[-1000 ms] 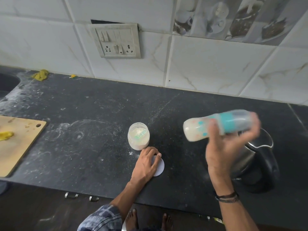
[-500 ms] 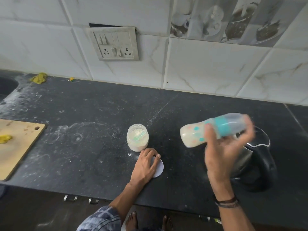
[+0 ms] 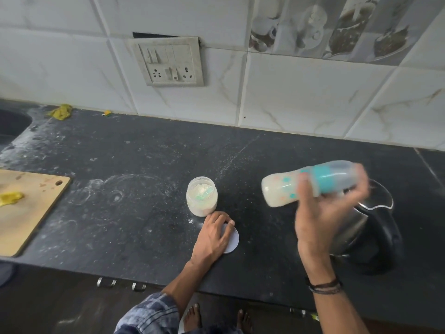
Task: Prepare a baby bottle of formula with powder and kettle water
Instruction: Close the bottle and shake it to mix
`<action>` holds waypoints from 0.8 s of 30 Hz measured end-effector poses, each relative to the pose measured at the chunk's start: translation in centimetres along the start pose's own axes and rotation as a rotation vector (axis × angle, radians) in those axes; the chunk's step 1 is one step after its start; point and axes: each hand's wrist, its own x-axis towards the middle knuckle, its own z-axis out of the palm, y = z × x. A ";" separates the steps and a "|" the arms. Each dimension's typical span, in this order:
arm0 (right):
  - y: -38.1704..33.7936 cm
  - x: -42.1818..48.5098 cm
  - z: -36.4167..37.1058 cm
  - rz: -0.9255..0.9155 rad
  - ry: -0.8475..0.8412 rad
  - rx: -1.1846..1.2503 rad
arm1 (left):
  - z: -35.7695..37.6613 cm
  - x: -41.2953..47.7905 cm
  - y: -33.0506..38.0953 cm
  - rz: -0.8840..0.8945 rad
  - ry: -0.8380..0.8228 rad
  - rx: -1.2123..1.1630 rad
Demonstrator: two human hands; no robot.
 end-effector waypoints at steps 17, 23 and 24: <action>-1.0 0.8 -1.0 -0.134 0.129 0.044 | 0.0 0.1 0.3 0.019 0.003 0.002; 0.2 0.0 -0.5 -0.052 -0.068 0.015 | 0.0 -0.1 -0.1 0.003 0.001 0.008; -0.1 -0.1 -0.7 -0.078 -0.010 0.015 | 0.0 0.0 -0.1 0.005 -0.002 0.006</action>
